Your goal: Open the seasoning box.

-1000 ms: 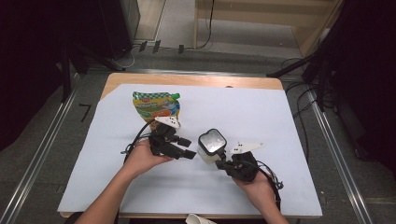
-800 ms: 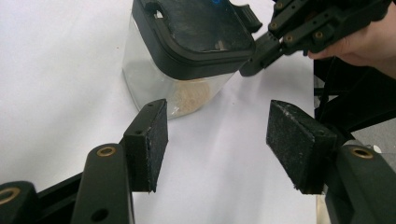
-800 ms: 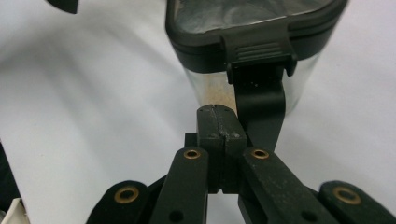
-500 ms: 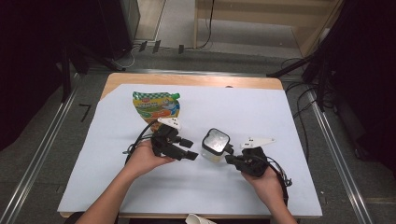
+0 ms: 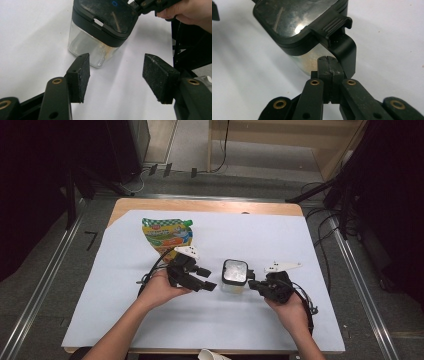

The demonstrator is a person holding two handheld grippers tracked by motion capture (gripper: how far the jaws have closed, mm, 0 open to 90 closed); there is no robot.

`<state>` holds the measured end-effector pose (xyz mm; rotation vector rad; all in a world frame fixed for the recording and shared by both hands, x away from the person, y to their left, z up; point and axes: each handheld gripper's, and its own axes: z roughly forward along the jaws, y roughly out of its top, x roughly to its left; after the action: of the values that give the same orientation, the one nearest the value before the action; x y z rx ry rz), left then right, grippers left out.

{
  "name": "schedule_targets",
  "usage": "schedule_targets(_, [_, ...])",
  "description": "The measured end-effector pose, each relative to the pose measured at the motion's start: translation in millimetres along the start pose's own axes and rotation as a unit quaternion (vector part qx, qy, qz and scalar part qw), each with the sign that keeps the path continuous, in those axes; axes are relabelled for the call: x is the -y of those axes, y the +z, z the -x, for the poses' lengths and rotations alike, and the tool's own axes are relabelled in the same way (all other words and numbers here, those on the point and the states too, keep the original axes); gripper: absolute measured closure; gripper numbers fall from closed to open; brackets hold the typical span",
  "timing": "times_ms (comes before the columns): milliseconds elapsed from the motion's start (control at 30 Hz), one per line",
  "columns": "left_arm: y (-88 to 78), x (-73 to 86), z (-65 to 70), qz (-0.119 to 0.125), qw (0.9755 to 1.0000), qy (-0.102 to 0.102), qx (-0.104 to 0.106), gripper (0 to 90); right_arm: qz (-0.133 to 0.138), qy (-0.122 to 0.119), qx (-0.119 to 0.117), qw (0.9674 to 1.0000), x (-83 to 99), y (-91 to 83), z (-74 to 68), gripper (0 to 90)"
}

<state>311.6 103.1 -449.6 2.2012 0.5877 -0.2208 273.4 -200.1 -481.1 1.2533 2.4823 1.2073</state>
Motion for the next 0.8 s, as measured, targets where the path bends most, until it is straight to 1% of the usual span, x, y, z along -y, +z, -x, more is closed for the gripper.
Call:
schedule_targets(100, [3.6, -3.3, -1.2, 0.004, 1.0000, 0.002, 0.008, 36.9, 0.001, 0.000, 0.001, 1.0000, -1.6, 2.3, 3.4, 90.0])
schedule_targets(200, [5.4, -6.0, -3.5, 0.003, 0.9997, -0.008, 0.023, 34.6, -0.001, 0.003, 0.001, 1.0000, -3.5, 2.8, 6.6, 90.0])
schedule_targets(233, [4.9, -7.0, -4.2, 0.003, 0.9995, -0.015, 0.028, 34.1, 0.000, 0.001, 0.002, 1.0000, -3.8, 3.1, 7.9, 90.0])
schedule_targets(267, [4.4, -8.3, -5.0, 0.007, 0.9993, -0.016, 0.032, 33.7, 0.000, 0.002, 0.001, 1.0000, -4.2, 3.1, 9.1, 90.0])
schedule_targets(400, [3.9, -17.4, -9.4, 0.004, 0.9996, -0.006, 0.028, 31.9, 0.001, 0.005, 0.005, 1.0000, -5.8, 3.5, 12.8, 90.0])
schedule_targets(433, [4.6, -19.8, -10.7, 0.006, 0.9995, -0.007, 0.029, 31.4, 0.000, 0.008, 0.007, 0.9999, -6.3, 3.6, 13.4, 90.0])
schedule_targets(500, [6.7, -24.4, -13.6, 0.008, 0.9995, -0.004, 0.030, 30.7, 0.004, 0.006, 0.011, 0.9999, -7.4, 4.4, 16.0, 90.0])
schedule_targets(533, [8.4, -26.5, -14.6, 0.006, 0.9995, -0.001, 0.030, 29.7, 0.005, 0.012, 0.013, 0.9998, -7.9, 4.7, 16.8, 90.0])
schedule_targets(567, [10.7, -28.5, -15.6, 0.003, 0.9997, 0.006, 0.024, 29.0, 0.006, 0.013, 0.012, 0.9998, -8.2, 5.0, 18.0, 90.0])
schedule_targets(600, [12.7, -29.3, -16.3, 0.001, 0.9996, 0.010, 0.027, 28.3, 0.007, 0.017, 0.009, 0.9998, -8.6, 4.7, 19.1, 90.0])
schedule_targets(700, [16.6, -29.6, -18.2, 0.005, 0.9996, 0.013, 0.024, 27.4, 0.011, 0.019, 0.006, 0.9997, -8.7, 0.2, 19.0, 90.0])
schedule_targets(800, [19.9, -29.6, -20.3, -0.002, 0.9997, 0.017, 0.020, 27.6, 0.015, 0.017, 0.006, 0.9997, -8.9, -6.7, 18.4, 90.0])
